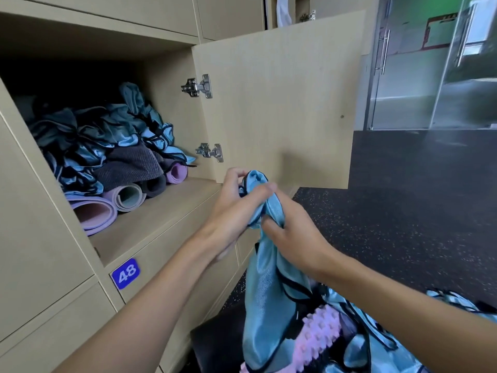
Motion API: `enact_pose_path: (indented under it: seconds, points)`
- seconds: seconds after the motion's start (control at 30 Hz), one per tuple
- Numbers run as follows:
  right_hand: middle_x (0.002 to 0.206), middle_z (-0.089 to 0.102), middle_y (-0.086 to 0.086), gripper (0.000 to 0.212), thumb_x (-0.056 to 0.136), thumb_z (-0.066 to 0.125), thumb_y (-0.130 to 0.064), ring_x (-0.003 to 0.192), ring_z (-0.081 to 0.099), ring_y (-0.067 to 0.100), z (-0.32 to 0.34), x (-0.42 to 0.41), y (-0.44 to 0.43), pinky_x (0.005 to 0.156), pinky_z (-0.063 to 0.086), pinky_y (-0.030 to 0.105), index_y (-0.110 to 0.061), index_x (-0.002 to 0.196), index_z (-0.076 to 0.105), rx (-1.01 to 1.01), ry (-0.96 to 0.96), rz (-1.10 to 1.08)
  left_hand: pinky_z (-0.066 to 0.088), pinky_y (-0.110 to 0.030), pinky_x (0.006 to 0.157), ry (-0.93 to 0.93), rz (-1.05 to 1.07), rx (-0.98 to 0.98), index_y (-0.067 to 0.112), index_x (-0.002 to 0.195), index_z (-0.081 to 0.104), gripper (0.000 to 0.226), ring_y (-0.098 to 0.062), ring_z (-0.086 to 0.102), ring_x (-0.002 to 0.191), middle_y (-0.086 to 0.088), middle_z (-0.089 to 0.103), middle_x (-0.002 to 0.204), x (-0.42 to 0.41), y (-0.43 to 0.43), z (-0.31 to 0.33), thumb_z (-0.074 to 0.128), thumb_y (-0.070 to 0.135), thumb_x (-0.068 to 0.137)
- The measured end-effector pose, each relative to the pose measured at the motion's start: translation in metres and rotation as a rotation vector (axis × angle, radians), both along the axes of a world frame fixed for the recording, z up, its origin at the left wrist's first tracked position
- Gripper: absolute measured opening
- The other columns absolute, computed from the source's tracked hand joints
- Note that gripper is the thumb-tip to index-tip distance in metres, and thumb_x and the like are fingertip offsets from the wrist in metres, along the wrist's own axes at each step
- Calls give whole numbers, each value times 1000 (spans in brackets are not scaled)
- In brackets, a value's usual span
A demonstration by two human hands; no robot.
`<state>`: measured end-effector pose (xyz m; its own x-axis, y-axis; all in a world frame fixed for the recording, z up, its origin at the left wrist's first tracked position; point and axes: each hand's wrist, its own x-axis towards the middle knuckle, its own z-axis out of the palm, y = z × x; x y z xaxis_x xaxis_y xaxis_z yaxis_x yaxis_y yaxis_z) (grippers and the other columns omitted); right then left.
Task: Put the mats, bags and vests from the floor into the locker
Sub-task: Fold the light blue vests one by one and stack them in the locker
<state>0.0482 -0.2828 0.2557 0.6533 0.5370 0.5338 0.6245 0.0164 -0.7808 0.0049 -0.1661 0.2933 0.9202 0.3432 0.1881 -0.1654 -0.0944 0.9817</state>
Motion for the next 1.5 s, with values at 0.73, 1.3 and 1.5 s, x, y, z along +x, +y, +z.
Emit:
enact_pose_path:
  seconds: [0.73, 1.3, 1.5]
  points:
    - [92, 54, -12, 30, 81, 64, -7, 71, 50, -19, 9, 2, -13, 62, 41, 7, -20, 102, 46, 15, 112, -152, 45, -10, 86, -135, -165, 624, 33, 127, 55, 63, 6, 61, 105, 12, 62, 116, -14, 9, -3, 83, 47, 73]
    - [108, 65, -23, 84, 76, 69, 8, 99, 65, 0, -4, -16, -8, 83, 50, 12, -37, 137, 33, -17, 201, 108, 51, -17, 84, -403, 297, 540, 24, 99, 70, 47, -1, 65, 90, 9, 70, 96, -12, 28, 4, 66, -17, 76]
    - [91, 60, -8, 45, 82, 69, -1, 71, 56, -6, 7, -13, -6, 65, 46, 10, -22, 115, 46, 198, 168, -173, 37, -3, 90, -337, 260, 732, 23, 99, 73, 55, 9, 55, 102, 0, 59, 110, -15, 32, -5, 56, -21, 72]
